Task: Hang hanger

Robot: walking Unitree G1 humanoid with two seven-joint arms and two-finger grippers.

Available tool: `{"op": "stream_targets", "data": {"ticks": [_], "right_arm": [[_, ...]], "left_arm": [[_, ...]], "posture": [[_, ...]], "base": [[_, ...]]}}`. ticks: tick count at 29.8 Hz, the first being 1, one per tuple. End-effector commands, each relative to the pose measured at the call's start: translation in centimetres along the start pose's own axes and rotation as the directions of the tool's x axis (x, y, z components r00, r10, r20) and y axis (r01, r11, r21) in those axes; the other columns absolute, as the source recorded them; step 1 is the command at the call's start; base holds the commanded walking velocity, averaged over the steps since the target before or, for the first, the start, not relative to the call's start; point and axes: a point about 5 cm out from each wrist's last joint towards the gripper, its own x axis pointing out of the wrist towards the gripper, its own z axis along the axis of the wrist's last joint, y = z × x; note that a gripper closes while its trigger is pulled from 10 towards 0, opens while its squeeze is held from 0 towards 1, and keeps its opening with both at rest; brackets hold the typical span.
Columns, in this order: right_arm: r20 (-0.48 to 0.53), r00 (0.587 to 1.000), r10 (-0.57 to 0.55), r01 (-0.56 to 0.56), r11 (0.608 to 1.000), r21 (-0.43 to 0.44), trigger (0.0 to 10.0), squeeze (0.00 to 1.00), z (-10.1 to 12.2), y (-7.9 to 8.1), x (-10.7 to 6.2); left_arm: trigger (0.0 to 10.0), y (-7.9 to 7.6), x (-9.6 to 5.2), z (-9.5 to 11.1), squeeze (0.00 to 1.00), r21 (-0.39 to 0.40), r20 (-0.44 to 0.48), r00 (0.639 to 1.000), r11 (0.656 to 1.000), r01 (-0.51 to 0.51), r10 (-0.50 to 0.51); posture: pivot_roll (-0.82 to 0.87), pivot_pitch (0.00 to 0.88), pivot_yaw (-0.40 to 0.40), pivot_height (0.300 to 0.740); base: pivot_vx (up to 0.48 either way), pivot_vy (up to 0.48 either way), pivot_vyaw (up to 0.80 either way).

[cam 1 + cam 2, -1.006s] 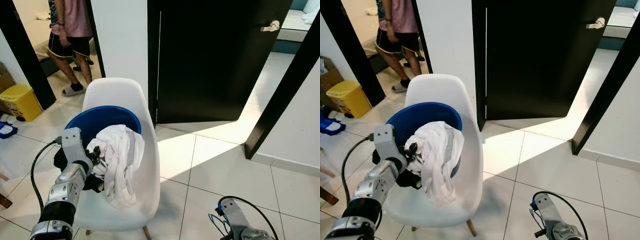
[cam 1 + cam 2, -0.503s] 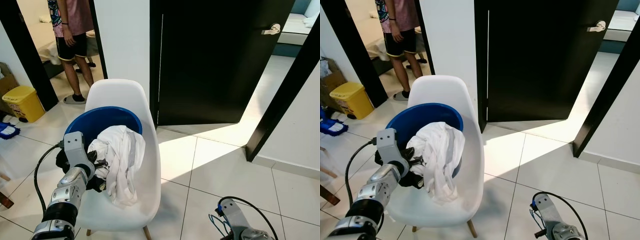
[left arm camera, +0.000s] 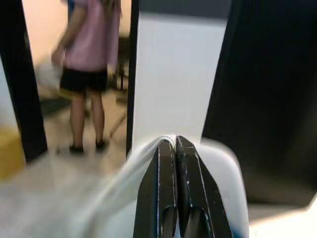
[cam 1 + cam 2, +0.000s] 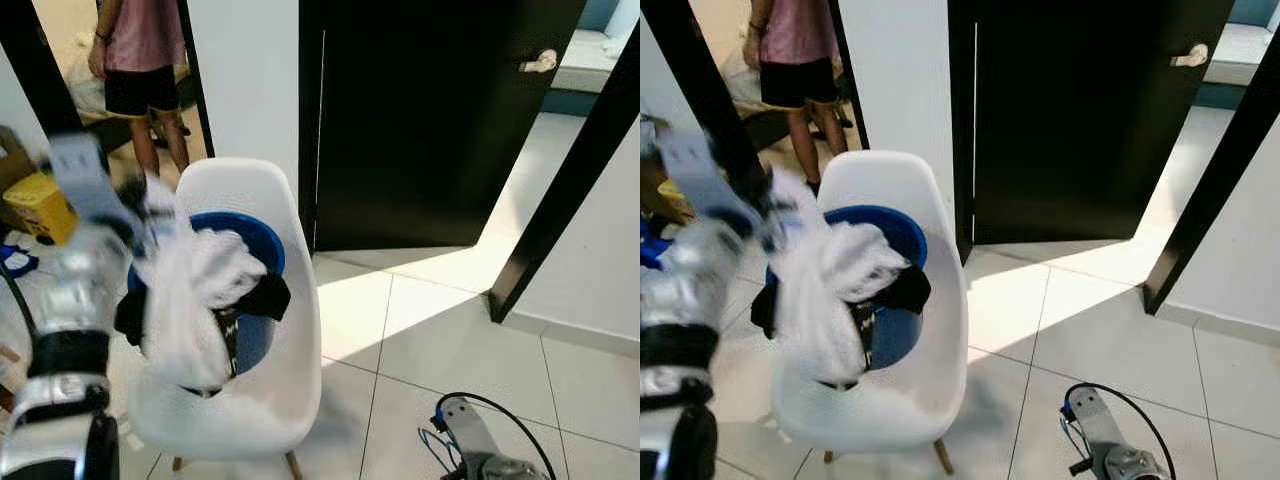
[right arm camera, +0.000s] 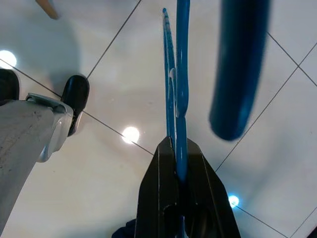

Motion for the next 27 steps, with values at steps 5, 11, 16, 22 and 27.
{"op": "stream_targets", "data": {"ticks": [5,11,16,22,27], "right_arm": [[-0.002,1.0,0.005,-0.005,1.0,-0.009,10.0,0.0,-0.1,0.3,0.0],[0.0,1.0,0.006,-0.006,1.0,-0.007,10.0,0.0,0.0,0.3,0.1],[0.002,1.0,0.004,-0.004,1.0,-0.004,10.0,0.0,0.0,0.3,0.1],[0.003,1.0,0.006,-0.006,1.0,-0.006,10.0,0.0,0.1,0.3,0.1],[0.005,1.0,0.006,-0.006,1.0,-0.003,10.0,0.0,0.1,0.4,0.1]], "left_arm": [[0.0,0.2,0.9,6.5,0.0,0.059,0.133,0.987,0.995,0.08,-0.087],[0.0,-0.1,0.5,4.1,0.0,0.227,-0.011,0.987,0.961,0.156,-0.158],[0.0,-0.5,0.6,6.9,0.0,0.221,0.093,0.984,0.966,0.131,-0.155],[0.7,-1.3,0.5,5.0,0.0,0.345,-0.037,0.978,0.916,0.205,-0.205],[0.7,-2.8,-0.2,2.3,0.0,0.471,-0.155,0.957,0.833,0.29,-0.246]], "posture": [[-0.02,0.0,-0.004,0.74],[-0.02,0.0,-0.003,0.74],[-0.01,0.0,-0.005,0.74],[-0.01,0.0,-0.005,0.74],[-0.02,0.0,0.001,0.74]], "base": [[0.0,0.0,0.0],[0.0,0.0,0.0],[0.0,0.0,0.0],[0.0,0.0,0.0],[0.0,0.0,0.0]]}}
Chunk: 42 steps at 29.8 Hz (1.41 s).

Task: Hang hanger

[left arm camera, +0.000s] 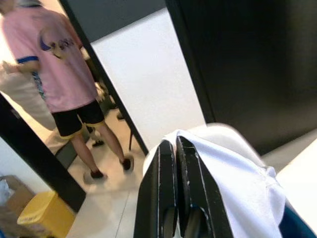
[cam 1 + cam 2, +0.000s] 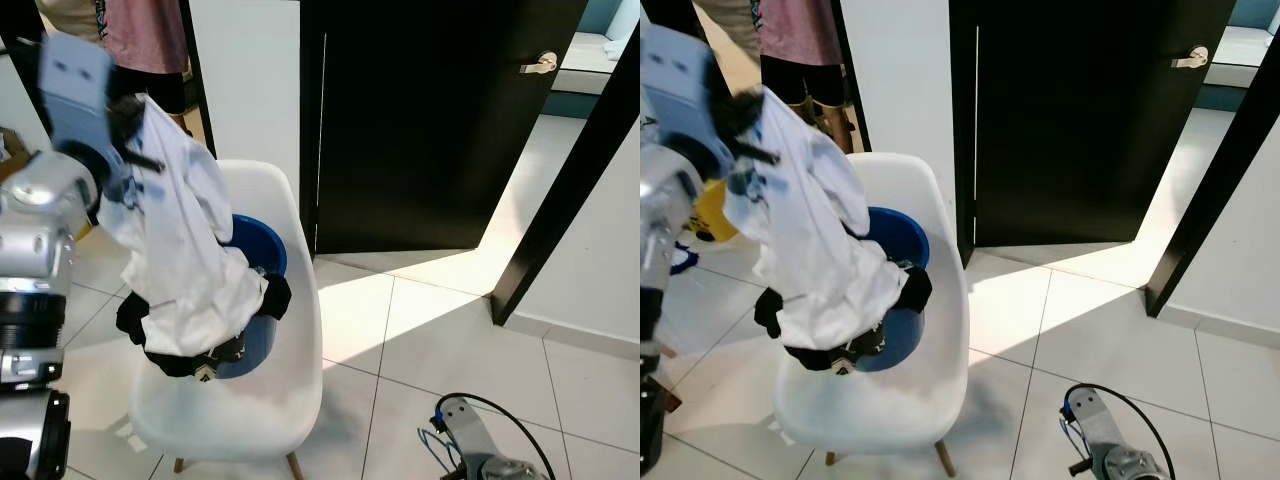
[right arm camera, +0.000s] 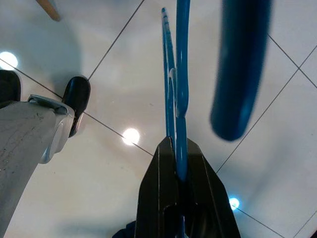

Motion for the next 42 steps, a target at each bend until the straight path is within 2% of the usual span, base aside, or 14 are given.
{"op": "stream_targets", "data": {"ticks": [1,3,8,9,11,13,15,19,23,25,27,28,38,42], "right_arm": [[0.003,1.0,0.005,-0.005,1.0,-0.005,10.0,0.0,0.1,0.3,0.1],[0.002,1.0,0.006,-0.006,1.0,-0.005,10.0,0.0,0.0,0.3,0.1],[0.0,1.0,0.008,-0.008,1.0,-0.007,10.0,0.0,0.0,0.2,0.0],[-0.001,1.0,0.008,-0.008,1.0,-0.007,10.0,0.0,0.0,0.2,0.0],[-0.001,1.0,0.008,-0.008,1.0,-0.007,10.0,0.0,0.0,0.2,0.0],[-0.004,1.0,0.008,-0.008,1.0,-0.009,10.0,0.0,0.0,0.2,0.0],[-0.004,1.0,0.007,-0.007,1.0,-0.008,10.0,0.0,0.0,0.2,0.0],[-0.005,1.0,0.006,-0.006,1.0,-0.008,10.0,0.0,0.0,0.2,0.0],[-0.005,1.0,0.006,-0.006,1.0,-0.008,10.0,0.0,0.0,0.2,0.0],[-0.004,1.0,0.006,-0.006,1.0,-0.007,10.0,0.0,0.0,0.2,0.0],[-0.004,1.0,0.006,-0.006,1.0,-0.007,10.0,0.0,0.0,0.2,0.0],[-0.004,1.0,0.006,-0.006,1.0,-0.007,10.0,0.0,0.0,0.2,0.0],[-0.004,1.0,0.007,-0.007,1.0,-0.009,10.0,0.0,0.1,0.2,0.0],[-0.004,1.0,0.008,-0.008,1.0,-0.012,10.0,0.0,0.1,0.2,0.0]], "left_arm": [[0.7,-0.2,-0.1,0.0,0.0,0.048,-0.007,1.0,0.999,0.004,-0.004],[0.0,0.6,-0.4,-1.4,0.0,0.159,-0.081,0.993,0.984,-0.076,0.09],[0.0,0.1,-0.7,-2.4,0.0,0.132,-0.117,0.99,0.989,-0.064,0.08],[1.9,-1.8,-0.9,-2.3,0.0,0.081,-0.095,0.995,0.996,0.041,-0.033],[1.9,-1.8,-0.9,-2.3,0.0,0.081,-0.095,0.995,0.996,0.041,-0.033],[3.1,-5.9,-1.8,-2.9,0.0,0.076,-0.094,0.964,0.963,0.258,-0.251],[3.2,-7.1,-2.2,-3.3,0.0,0.072,-0.105,0.946,0.946,0.315,-0.307],[4.5,-9.7,-2.7,-3.6,0.0,0.036,-0.086,0.917,0.918,0.394,-0.39],[4.5,-10.7,-2.9,-3.5,0.0,0.038,-0.077,0.912,0.913,0.406,-0.403],[7.1,-11.6,-2.9,-3.7,0.0,0.042,-0.082,0.906,0.907,0.419,-0.415],[7.1,-11.9,-2.9,-3.7,0.0,0.043,-0.085,0.904,0.904,0.425,-0.42],[10.0,-12.3,-3.1,-3.8,0.91,0.04,-0.091,0.894,0.895,0.444,-0.439],[10.0,-11.3,-3.7,-5.3,1.0,0.132,-0.211,0.882,0.882,0.452,-0.421],[10.0,-8.0,-3.3,-5.4,1.0,0.116,-0.254,0.922,0.937,0.329,-0.292]], "posture": [[-0.02,0.0,0.001,0.74],[-0.01,0.0,-0.001,0.74],[-0.01,0.0,0.0,0.74],[-0.02,0.0,0.0,0.74],[-0.02,0.0,0.0,0.74],[-0.02,0.0,0.0,0.74],[-0.02,0.0,0.0,0.74],[-0.02,0.0,0.002,0.74],[-0.02,0.0,0.002,0.74],[-0.02,0.0,0.003,0.74],[-0.02,0.0,0.003,0.74],[-0.02,0.0,0.003,0.74],[-0.02,0.0,0.008,0.74],[-0.01,0.0,0.01,0.74]], "base": [[0.0,0.0,0.0],[0.0,0.0,0.0],[0.0,0.0,0.0],[0.0,0.0,0.0],[0.0,0.0,0.0],[0.0,0.0,0.0],[0.0,0.0,0.0],[0.0,0.0,0.0],[0.0,0.0,0.0],[0.0,0.0,0.0],[0.0,0.0,0.0],[0.0,0.0,0.0],[0.0,0.0,0.0],[0.0,0.0,0.0]]}}
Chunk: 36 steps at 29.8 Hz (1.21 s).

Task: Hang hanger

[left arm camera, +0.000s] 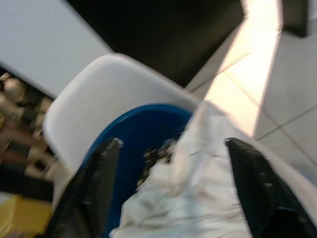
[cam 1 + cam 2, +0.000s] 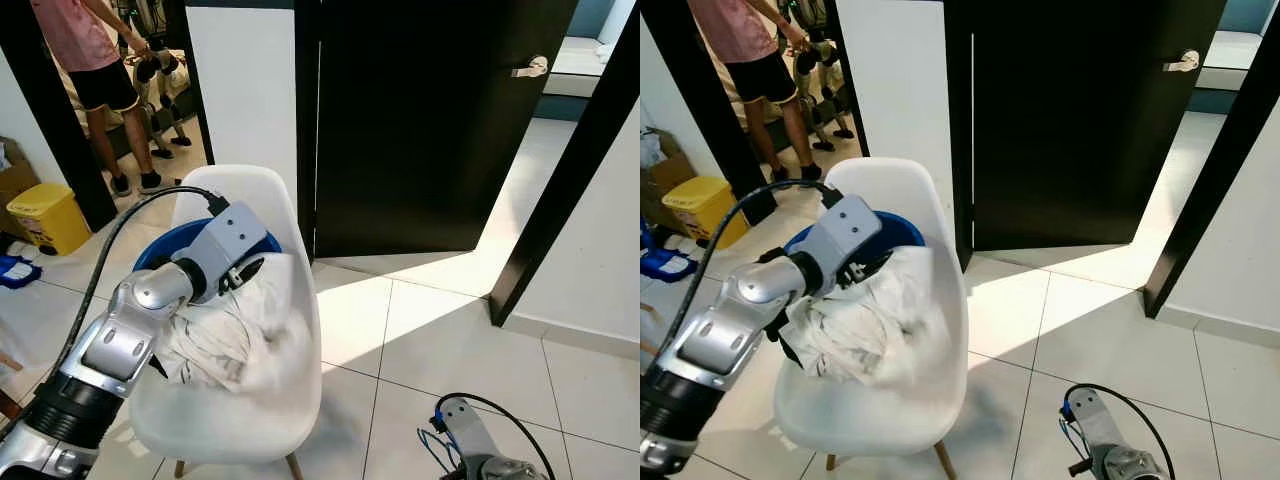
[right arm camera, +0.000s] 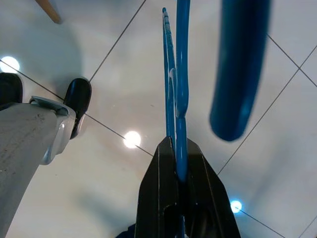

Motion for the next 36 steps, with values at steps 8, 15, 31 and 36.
{"op": "stream_targets", "data": {"ticks": [8,15,31,36], "right_arm": [[-0.005,1.0,0.009,-0.009,1.0,-0.014,10.0,0.0,0.0,0.3,0.1],[-0.007,1.0,0.011,-0.011,1.0,-0.018,10.0,0.0,0.0,0.4,0.1],[-0.01,1.0,0.01,-0.01,1.0,-0.023,10.0,0.0,0.0,0.3,0.1],[-0.016,1.0,0.01,-0.011,0.999,-0.033,10.0,0.0,-0.2,0.2,0.0]], "left_arm": [[10.0,2.2,-1.5,-1.9,1.0,-0.054,-0.201,0.979,0.998,-0.041,0.03],[10.0,-0.2,-3.6,-6.4,0.0,-0.06,-0.484,0.865,0.991,0.121,-0.134],[10.0,0.8,-3.9,-11.4,0.0,0.011,-0.62,0.784,1.0,0.004,0.004],[10.0,-0.2,-3.0,-12.7,0.0,-0.006,-0.624,0.781,1.0,-0.031,0.021]], "posture": [[-0.01,0.0,0.013,0.74],[-0.01,0.0,0.012,0.74],[-0.02,0.0,0.012,0.74],[-0.03,0.0,0.007,0.74]], "base": [[0.0,0.0,0.0],[0.0,0.0,0.0],[0.0,0.0,0.0],[0.0,0.0,0.0]]}}
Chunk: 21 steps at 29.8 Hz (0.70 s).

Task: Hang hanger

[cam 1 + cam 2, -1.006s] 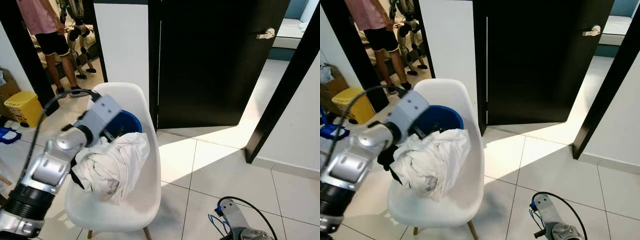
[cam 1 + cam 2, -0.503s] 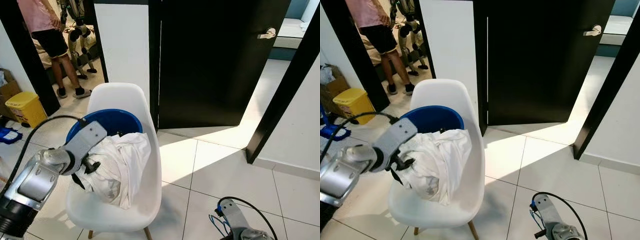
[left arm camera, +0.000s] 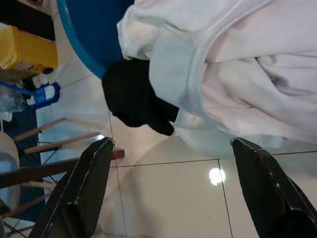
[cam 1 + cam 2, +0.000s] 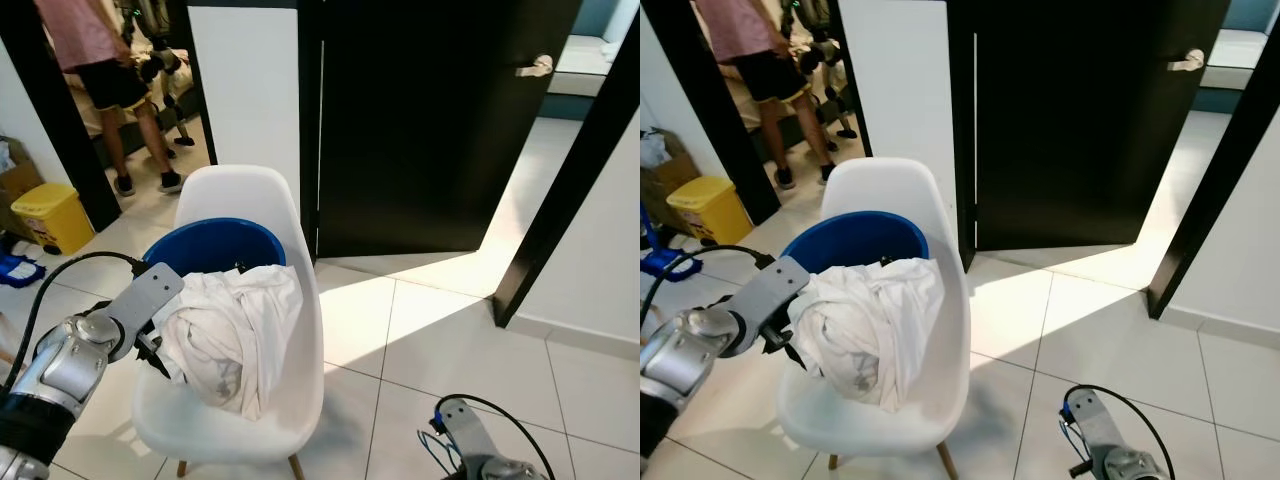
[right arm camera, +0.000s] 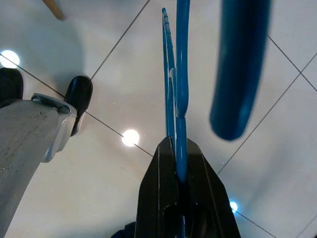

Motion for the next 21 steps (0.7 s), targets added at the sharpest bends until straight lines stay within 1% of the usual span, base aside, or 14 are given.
{"op": "stream_targets", "data": {"ticks": [1,2,3,5,6,8,9,11,12,21], "right_arm": [[-0.01,1.0,0.004,-0.004,1.0,-0.011,10.0,0.0,-0.2,0.1,0.0],[-0.01,1.0,0.004,-0.004,1.0,-0.011,10.0,0.0,-0.2,0.1,0.0],[-0.012,1.0,0.003,-0.003,1.0,-0.011,10.0,0.0,-0.3,0.0,0.0],[-0.012,1.0,0.003,-0.003,1.0,-0.011,10.0,0.0,-0.3,0.0,0.0],[-0.014,1.0,0.002,-0.003,1.0,-0.01,10.0,0.0,-0.4,0.0,0.0],[-0.014,1.0,0.002,-0.003,1.0,-0.01,10.0,0.0,-0.4,0.0,0.0],[-0.017,1.0,0.001,-0.002,1.0,-0.011,10.0,0.0,-0.5,-0.1,0.0],[-0.017,1.0,0.001,-0.002,1.0,-0.011,10.0,0.0,-0.5,-0.1,0.0],[-0.018,1.0,0.0,-0.001,1.0,-0.011,10.0,0.0,-0.5,-0.1,0.0],[-0.022,1.0,-0.003,0.003,1.0,-0.016,10.0,0.0,-0.6,-0.3,-0.1]], "left_arm": [[10.0,-0.7,0.6,0.0,0.0,0.015,0.002,1.0,1.0,0.004,-0.004],[10.0,-0.7,0.6,0.0,0.0,0.015,0.002,1.0,1.0,0.004,-0.004],[10.0,-1.1,1.0,0.0,0.0,0.009,0.016,1.0,1.0,0.007,-0.007],[10.0,-1.1,1.0,0.0,0.0,0.009,0.016,1.0,1.0,0.007,-0.007],[10.0,-1.5,1.4,0.1,0.0,0.0,0.038,0.999,1.0,0.009,-0.009],[10.0,-1.5,1.4,0.1,0.0,0.0,0.038,0.999,1.0,0.009,-0.009],[10.0,-2.0,1.8,0.1,0.0,-0.003,0.06,0.998,1.0,0.011,-0.011],[10.0,-2.0,1.8,0.1,0.0,-0.003,0.06,0.998,1.0,0.011,-0.011],[10.0,-2.2,2.0,0.2,0.0,-0.004,0.073,0.997,1.0,0.01,-0.01],[10.0,-1.7,2.6,-0.2,0.0,-0.021,0.073,0.995,0.998,-0.06,0.062]], "posture": [[-0.03,0.0,0.006,0.74],[-0.03,0.0,0.006,0.74],[-0.04,0.0,0.006,0.74],[-0.04,0.0,0.006,0.74],[-0.04,0.0,0.004,0.74],[-0.04,0.0,0.004,0.74],[-0.05,0.0,0.001,0.74],[-0.05,0.0,0.001,0.74],[-0.05,0.0,0.0,0.74],[-0.06,0.0,-0.005,0.74]], "base": [[0.0,0.0,0.0],[0.0,0.0,0.0],[0.0,0.0,0.0],[0.0,0.0,0.0],[0.0,0.0,0.0],[0.0,0.0,0.0],[0.0,0.0,0.0],[0.0,0.0,0.0],[0.0,0.0,0.0],[0.0,0.0,0.0]]}}
